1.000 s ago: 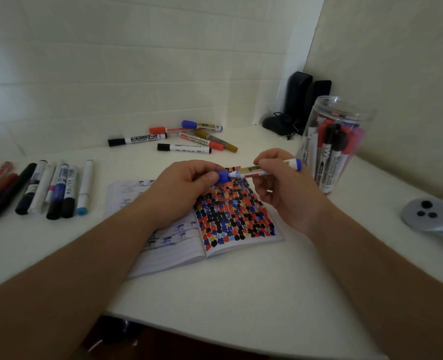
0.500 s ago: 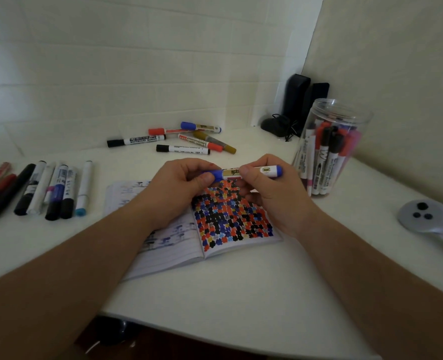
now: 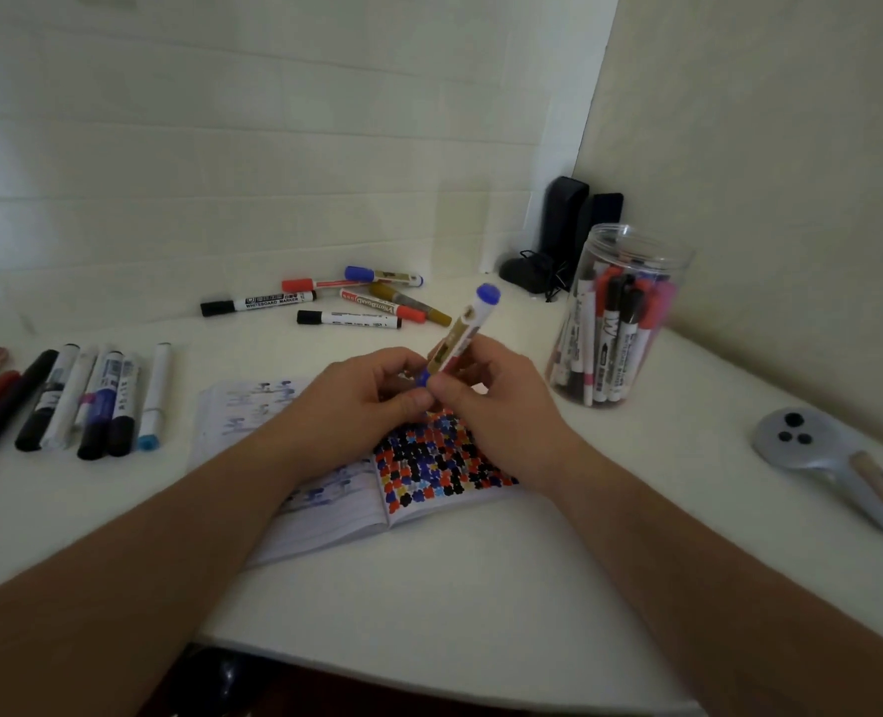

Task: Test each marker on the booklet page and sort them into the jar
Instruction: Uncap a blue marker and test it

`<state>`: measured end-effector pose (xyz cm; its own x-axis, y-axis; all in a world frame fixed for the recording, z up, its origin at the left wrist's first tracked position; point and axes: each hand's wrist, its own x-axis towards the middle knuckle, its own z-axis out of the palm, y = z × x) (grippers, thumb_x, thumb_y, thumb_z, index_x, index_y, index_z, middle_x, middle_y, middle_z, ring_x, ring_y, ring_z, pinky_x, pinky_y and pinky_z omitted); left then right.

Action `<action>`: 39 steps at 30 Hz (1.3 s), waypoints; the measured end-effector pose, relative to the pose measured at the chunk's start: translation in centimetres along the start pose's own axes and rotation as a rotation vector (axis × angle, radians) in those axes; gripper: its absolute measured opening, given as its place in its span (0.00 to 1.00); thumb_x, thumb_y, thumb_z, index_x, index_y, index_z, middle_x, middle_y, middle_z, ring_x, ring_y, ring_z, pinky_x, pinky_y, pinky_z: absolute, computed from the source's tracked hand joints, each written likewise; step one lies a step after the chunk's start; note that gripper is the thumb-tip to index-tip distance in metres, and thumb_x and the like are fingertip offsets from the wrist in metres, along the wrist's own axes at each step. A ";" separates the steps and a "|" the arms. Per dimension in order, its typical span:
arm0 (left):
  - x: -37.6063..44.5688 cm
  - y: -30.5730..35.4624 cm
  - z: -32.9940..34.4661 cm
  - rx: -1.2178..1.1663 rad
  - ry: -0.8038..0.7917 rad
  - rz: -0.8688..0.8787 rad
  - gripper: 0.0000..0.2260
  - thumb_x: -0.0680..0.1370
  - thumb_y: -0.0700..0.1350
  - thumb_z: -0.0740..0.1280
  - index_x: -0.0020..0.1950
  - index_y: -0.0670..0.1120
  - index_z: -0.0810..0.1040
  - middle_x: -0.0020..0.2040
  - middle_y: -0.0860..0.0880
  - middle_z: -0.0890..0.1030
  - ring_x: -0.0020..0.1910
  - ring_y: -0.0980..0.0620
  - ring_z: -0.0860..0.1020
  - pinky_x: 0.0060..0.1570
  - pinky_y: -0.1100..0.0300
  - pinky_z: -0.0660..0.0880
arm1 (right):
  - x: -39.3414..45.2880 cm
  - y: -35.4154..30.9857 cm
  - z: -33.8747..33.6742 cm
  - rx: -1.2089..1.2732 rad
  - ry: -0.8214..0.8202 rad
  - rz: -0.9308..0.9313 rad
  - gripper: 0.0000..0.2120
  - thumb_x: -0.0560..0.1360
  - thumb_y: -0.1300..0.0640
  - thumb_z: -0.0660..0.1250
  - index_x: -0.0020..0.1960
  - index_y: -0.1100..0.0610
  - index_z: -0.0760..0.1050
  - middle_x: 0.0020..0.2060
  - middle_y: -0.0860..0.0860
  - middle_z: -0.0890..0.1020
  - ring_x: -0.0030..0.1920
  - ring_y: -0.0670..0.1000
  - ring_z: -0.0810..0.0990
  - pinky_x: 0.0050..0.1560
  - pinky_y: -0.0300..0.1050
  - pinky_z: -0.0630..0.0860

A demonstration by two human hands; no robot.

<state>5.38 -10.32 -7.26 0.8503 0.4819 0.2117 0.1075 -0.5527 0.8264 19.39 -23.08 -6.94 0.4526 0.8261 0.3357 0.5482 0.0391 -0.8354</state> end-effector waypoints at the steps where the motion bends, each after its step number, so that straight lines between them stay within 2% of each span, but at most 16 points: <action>1: 0.0 0.0 0.0 0.038 0.008 0.005 0.08 0.81 0.49 0.69 0.58 0.60 0.79 0.49 0.63 0.85 0.49 0.65 0.83 0.52 0.63 0.77 | 0.0 -0.1 -0.1 -0.040 0.011 -0.010 0.08 0.82 0.53 0.67 0.61 0.49 0.77 0.52 0.43 0.84 0.54 0.41 0.81 0.58 0.44 0.78; 3: 0.1 -0.3 0.1 0.119 0.032 0.009 0.07 0.80 0.53 0.70 0.57 0.62 0.79 0.48 0.64 0.84 0.48 0.66 0.82 0.51 0.65 0.76 | 0.1 -0.5 -0.9 0.004 0.043 -0.003 0.08 0.84 0.52 0.63 0.63 0.48 0.73 0.54 0.40 0.84 0.57 0.39 0.81 0.61 0.45 0.77; 5: 0.1 -0.7 0.2 0.185 0.041 0.004 0.09 0.79 0.57 0.70 0.58 0.62 0.79 0.48 0.63 0.84 0.49 0.66 0.81 0.52 0.63 0.77 | 0.4 -1.0 -2.5 0.029 0.058 -0.022 0.06 0.85 0.53 0.61 0.62 0.47 0.72 0.50 0.42 0.85 0.55 0.41 0.83 0.60 0.49 0.80; 8: 0.2 -0.9 0.3 0.257 0.033 0.035 0.10 0.79 0.60 0.68 0.59 0.62 0.80 0.50 0.63 0.83 0.49 0.67 0.79 0.51 0.65 0.75 | 0.8 -2.9 -6.2 -0.063 0.085 -0.124 0.10 0.86 0.54 0.60 0.65 0.43 0.73 0.40 0.48 0.80 0.41 0.45 0.80 0.43 0.45 0.81; 10: 0.2 -0.8 0.4 0.310 0.028 0.061 0.10 0.79 0.61 0.67 0.59 0.62 0.80 0.49 0.64 0.82 0.49 0.68 0.78 0.49 0.69 0.73 | 1.3 -4.7 -9.2 -0.076 0.197 -0.162 0.10 0.84 0.53 0.64 0.63 0.44 0.77 0.37 0.51 0.78 0.34 0.51 0.76 0.33 0.48 0.76; 12: 0.1 -0.8 0.6 0.398 0.031 0.113 0.09 0.80 0.61 0.65 0.57 0.62 0.79 0.47 0.64 0.81 0.48 0.66 0.77 0.48 0.69 0.72 | 2.1 -6.2 -12.6 -0.071 0.400 -0.172 0.05 0.80 0.53 0.72 0.55 0.45 0.79 0.39 0.53 0.79 0.34 0.55 0.77 0.33 0.50 0.77; 14: 0.1 -1.0 1.0 0.575 0.014 0.225 0.11 0.80 0.65 0.60 0.56 0.63 0.78 0.47 0.65 0.78 0.49 0.65 0.73 0.50 0.65 0.70 | 3.1 -7.3 -15.9 -0.106 0.575 -0.178 0.06 0.76 0.53 0.76 0.48 0.47 0.78 0.41 0.52 0.81 0.34 0.51 0.78 0.35 0.45 0.77; 16: 0.2 -1.5 1.4 0.677 -0.008 0.289 0.19 0.80 0.69 0.53 0.58 0.63 0.78 0.52 0.66 0.77 0.53 0.65 0.70 0.56 0.63 0.67 | 4.1 -7.6 -18.7 -0.186 0.627 -0.150 0.05 0.77 0.53 0.75 0.50 0.48 0.80 0.41 0.48 0.82 0.33 0.47 0.79 0.37 0.44 0.79; 19: 0.5 -1.8 1.4 0.685 -0.005 0.280 0.23 0.79 0.69 0.49 0.60 0.64 0.79 0.56 0.66 0.77 0.55 0.64 0.69 0.59 0.63 0.66 | 5.2 -7.5 -21.2 -0.333 0.609 -0.118 0.07 0.79 0.53 0.72 0.57 0.46 0.80 0.43 0.45 0.83 0.35 0.45 0.82 0.38 0.46 0.80; 22: 0.5 -1.8 1.4 0.698 -0.019 0.273 0.25 0.78 0.70 0.47 0.61 0.64 0.79 0.57 0.66 0.77 0.55 0.64 0.70 0.60 0.61 0.67 | 5.6 -7.5 -22.0 -0.469 0.616 -0.138 0.15 0.79 0.51 0.71 0.65 0.44 0.75 0.46 0.44 0.81 0.41 0.47 0.82 0.39 0.40 0.75; 25: 0.6 -1.9 1.4 0.708 -0.028 0.262 0.26 0.78 0.70 0.47 0.61 0.63 0.79 0.58 0.66 0.77 0.56 0.63 0.70 0.61 0.60 0.67 | 5.9 -6.8 -21.1 -0.622 0.543 -0.095 0.15 0.79 0.51 0.72 0.62 0.48 0.71 0.47 0.45 0.81 0.43 0.45 0.81 0.38 0.38 0.73; 28: 0.7 -1.9 1.4 0.720 -0.033 0.264 0.26 0.77 0.70 0.46 0.61 0.63 0.78 0.58 0.66 0.76 0.56 0.64 0.69 0.61 0.60 0.67 | 6.4 -5.5 -19.9 -0.758 0.487 -0.116 0.09 0.80 0.51 0.70 0.58 0.49 0.74 0.47 0.47 0.81 0.43 0.49 0.82 0.43 0.46 0.80; 30: 0.7 -1.9 1.4 0.726 -0.032 0.268 0.26 0.77 0.70 0.46 0.62 0.64 0.78 0.58 0.66 0.76 0.56 0.64 0.69 0.61 0.61 0.66 | 6.8 -5.5 -19.3 -0.777 0.482 -0.142 0.08 0.80 0.51 0.70 0.59 0.49 0.75 0.47 0.47 0.81 0.44 0.50 0.81 0.47 0.49 0.81; 33: 0.7 -2.0 1.4 0.721 -0.037 0.269 0.26 0.77 0.70 0.46 0.62 0.64 0.78 0.59 0.67 0.75 0.56 0.64 0.68 0.61 0.61 0.65 | 7.5 -6.1 -18.8 -0.839 0.444 -0.211 0.11 0.82 0.52 0.68 0.64 0.50 0.80 0.49 0.48 0.83 0.47 0.50 0.81 0.54 0.45 0.77; 35: 0.7 -2.1 1.5 0.718 -0.033 0.267 0.26 0.78 0.70 0.46 0.63 0.64 0.78 0.59 0.67 0.75 0.56 0.65 0.68 0.62 0.61 0.66 | 8.1 -6.5 -18.7 -0.904 0.407 -0.235 0.13 0.83 0.55 0.66 0.66 0.52 0.81 0.53 0.52 0.84 0.51 0.53 0.81 0.58 0.44 0.74; 39: 0.8 -2.3 1.4 0.709 -0.030 0.263 0.27 0.77 0.70 0.45 0.63 0.64 0.77 0.58 0.67 0.75 0.56 0.64 0.68 0.61 0.60 0.66 | 8.9 -6.8 -19.1 -0.943 0.404 -0.218 0.15 0.84 0.58 0.63 0.68 0.55 0.80 0.52 0.56 0.82 0.54 0.55 0.79 0.57 0.42 0.71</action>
<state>6.56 -9.66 -9.70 0.9062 0.2609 0.3329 0.1964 -0.9567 0.2150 33.11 -26.74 10.03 0.3842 0.5976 0.7037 0.8932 -0.4334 -0.1197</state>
